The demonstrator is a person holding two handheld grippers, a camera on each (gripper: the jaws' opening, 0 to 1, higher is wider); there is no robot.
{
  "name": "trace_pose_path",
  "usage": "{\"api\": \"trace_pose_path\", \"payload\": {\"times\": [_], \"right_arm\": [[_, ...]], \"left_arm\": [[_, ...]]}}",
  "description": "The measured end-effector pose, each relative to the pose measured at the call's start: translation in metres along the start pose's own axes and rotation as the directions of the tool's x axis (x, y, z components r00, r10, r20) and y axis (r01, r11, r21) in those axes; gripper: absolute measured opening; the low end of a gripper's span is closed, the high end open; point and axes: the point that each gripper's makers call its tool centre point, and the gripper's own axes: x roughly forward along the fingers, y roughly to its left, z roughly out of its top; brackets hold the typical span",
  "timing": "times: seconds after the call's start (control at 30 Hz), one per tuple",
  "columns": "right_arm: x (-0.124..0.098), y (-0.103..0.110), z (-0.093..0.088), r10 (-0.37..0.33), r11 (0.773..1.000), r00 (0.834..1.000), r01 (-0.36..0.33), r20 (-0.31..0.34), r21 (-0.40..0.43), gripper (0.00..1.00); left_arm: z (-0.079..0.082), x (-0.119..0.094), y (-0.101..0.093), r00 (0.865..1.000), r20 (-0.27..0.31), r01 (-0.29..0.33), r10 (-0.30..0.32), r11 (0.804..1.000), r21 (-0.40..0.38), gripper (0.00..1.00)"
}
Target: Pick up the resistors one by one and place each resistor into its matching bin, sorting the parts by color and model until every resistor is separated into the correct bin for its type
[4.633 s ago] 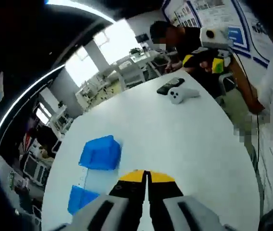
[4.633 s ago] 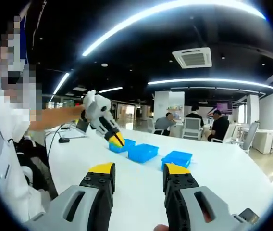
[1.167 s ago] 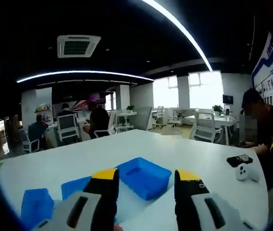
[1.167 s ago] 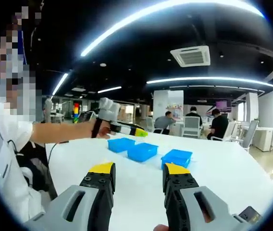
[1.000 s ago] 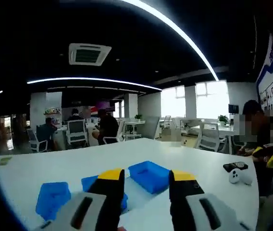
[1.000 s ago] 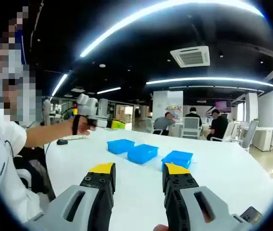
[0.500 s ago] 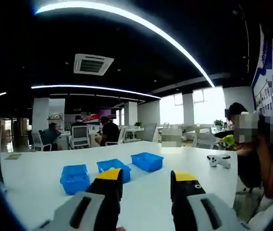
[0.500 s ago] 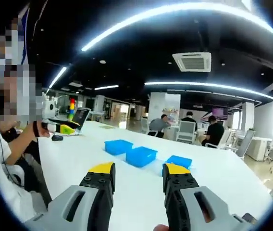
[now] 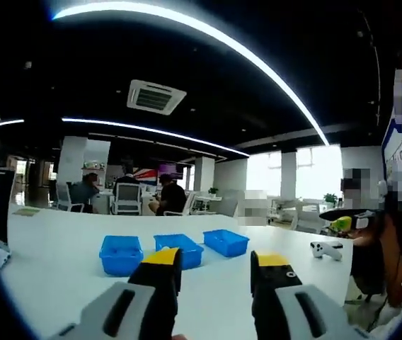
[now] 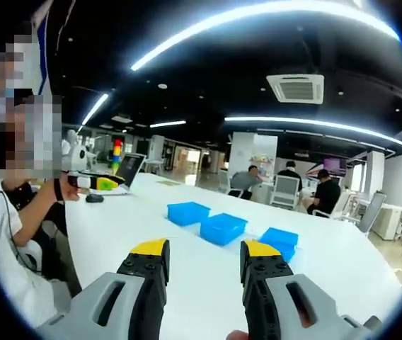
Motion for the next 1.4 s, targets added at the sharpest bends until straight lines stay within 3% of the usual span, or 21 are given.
{"api": "trace_pose_path", "payload": {"times": [0.33,1.4], "right_arm": [[-0.003,-0.008,-0.003,-0.015,1.000,1.000,0.014,0.002,0.020,0.41],[-0.002,-0.015,-0.011,-0.036,0.998,0.999,0.036,-0.005,0.061,0.42]], "left_arm": [[-0.008,0.004,-0.008,1.000,-0.029,0.006,-0.005,1.000,0.023,0.43],[-0.011,0.004,-0.015,0.998,-0.044,0.037,-0.037,0.999,-0.002,0.43]]}}
